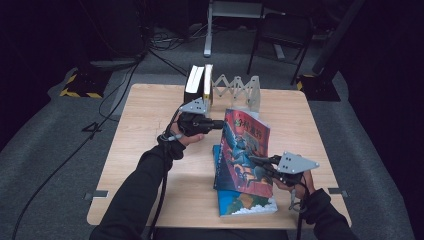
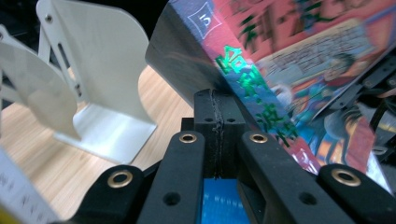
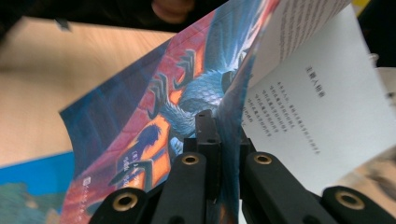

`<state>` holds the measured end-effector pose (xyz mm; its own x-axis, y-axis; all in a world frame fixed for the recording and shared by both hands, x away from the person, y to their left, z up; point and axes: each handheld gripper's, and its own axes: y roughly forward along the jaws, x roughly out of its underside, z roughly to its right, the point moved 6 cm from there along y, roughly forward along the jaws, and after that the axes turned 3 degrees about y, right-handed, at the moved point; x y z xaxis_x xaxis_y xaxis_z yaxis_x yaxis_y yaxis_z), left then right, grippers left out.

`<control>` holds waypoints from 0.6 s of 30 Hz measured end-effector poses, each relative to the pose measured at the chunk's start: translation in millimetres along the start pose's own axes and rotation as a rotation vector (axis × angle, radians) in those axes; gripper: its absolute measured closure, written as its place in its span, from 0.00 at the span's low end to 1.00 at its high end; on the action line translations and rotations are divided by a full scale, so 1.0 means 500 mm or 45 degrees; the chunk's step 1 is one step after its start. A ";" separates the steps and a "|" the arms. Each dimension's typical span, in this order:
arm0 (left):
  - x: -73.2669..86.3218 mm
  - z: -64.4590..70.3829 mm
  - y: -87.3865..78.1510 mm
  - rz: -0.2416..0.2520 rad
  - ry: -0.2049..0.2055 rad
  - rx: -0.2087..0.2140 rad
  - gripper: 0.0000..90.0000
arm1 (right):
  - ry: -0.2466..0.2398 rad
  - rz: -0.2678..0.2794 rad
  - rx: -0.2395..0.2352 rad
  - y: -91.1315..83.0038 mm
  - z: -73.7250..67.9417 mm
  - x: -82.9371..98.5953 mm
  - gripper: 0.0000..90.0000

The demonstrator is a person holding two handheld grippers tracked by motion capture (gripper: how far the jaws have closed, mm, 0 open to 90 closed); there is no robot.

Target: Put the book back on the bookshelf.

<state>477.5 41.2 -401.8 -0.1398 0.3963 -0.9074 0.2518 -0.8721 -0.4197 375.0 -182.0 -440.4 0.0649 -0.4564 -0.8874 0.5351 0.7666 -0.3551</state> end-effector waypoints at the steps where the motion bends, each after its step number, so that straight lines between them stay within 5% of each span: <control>1: 0.024 -0.002 -0.003 -0.038 -0.021 -0.028 0.98 | -0.005 0.001 0.008 -0.003 -0.009 0.003 0.98; 7: 0.074 -0.009 -0.011 -0.024 -0.122 -0.034 0.84 | 0.103 -0.025 0.021 0.007 -0.013 0.026 0.99; 8: 0.091 -0.009 -0.006 -0.059 -0.144 -0.032 0.84 | 0.129 -0.021 0.013 0.010 -0.012 0.028 0.99; 13: 0.126 0.011 0.000 -0.095 -0.219 -0.055 0.60 | 0.165 -0.047 0.009 0.020 -0.007 0.031 0.99; 18: 0.133 0.041 -0.009 -0.146 -0.205 -0.088 0.44 | 0.152 -0.055 0.021 0.022 -0.008 0.031 0.99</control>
<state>447.4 65.4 -459.6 -0.3214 0.4356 -0.8408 0.2900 -0.8000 -0.5253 378.3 -179.0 -459.2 -0.0590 -0.4309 -0.9005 0.5491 0.7393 -0.3898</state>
